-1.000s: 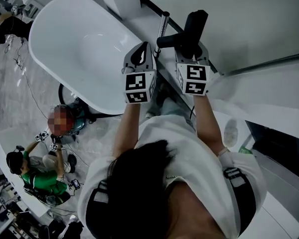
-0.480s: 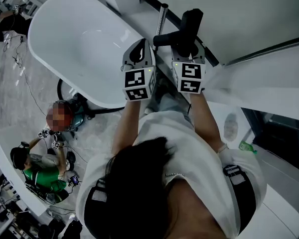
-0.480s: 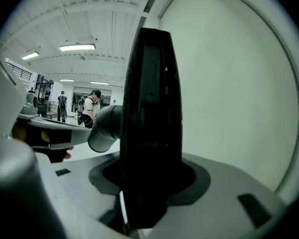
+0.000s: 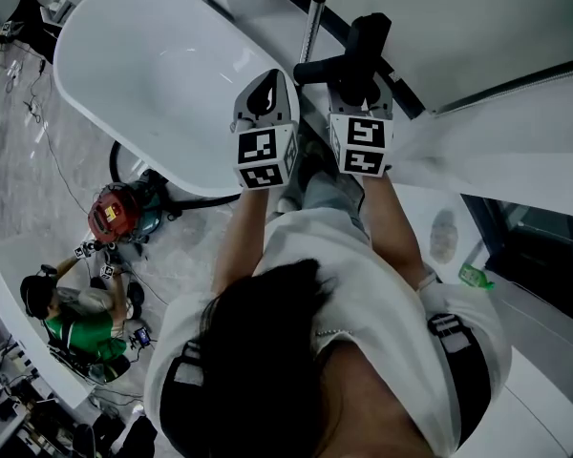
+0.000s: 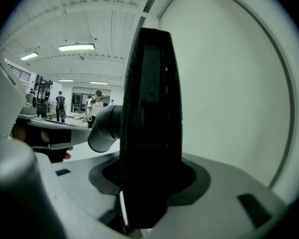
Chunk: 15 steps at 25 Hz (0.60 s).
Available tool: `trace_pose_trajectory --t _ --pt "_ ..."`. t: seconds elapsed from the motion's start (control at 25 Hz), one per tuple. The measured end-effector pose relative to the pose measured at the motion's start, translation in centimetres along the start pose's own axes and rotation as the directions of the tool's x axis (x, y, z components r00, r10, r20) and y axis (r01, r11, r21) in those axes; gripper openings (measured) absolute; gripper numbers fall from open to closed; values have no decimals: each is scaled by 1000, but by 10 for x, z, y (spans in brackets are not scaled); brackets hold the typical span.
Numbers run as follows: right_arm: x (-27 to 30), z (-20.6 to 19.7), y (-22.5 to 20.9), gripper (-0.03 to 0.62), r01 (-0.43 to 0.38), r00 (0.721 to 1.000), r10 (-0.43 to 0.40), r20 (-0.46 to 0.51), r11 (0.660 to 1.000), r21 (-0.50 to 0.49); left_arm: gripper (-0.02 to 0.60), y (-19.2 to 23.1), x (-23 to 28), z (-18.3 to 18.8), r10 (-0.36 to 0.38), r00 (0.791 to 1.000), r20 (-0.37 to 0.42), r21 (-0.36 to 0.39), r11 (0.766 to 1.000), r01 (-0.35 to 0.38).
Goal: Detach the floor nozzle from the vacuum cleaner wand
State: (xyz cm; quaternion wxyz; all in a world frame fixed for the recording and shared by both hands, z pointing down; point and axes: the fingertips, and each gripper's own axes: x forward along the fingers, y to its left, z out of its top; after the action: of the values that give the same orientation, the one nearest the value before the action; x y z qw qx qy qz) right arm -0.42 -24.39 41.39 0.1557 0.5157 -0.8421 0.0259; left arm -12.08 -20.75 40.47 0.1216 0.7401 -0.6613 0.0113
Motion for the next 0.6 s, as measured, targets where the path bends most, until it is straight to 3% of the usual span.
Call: trace_pose_trajectory --t 0.6 --pt "6 -9 5 218 -15 1000 15 -9 1000 -16 3 0 5 -7 -6 1000 -22 0 1000 6"
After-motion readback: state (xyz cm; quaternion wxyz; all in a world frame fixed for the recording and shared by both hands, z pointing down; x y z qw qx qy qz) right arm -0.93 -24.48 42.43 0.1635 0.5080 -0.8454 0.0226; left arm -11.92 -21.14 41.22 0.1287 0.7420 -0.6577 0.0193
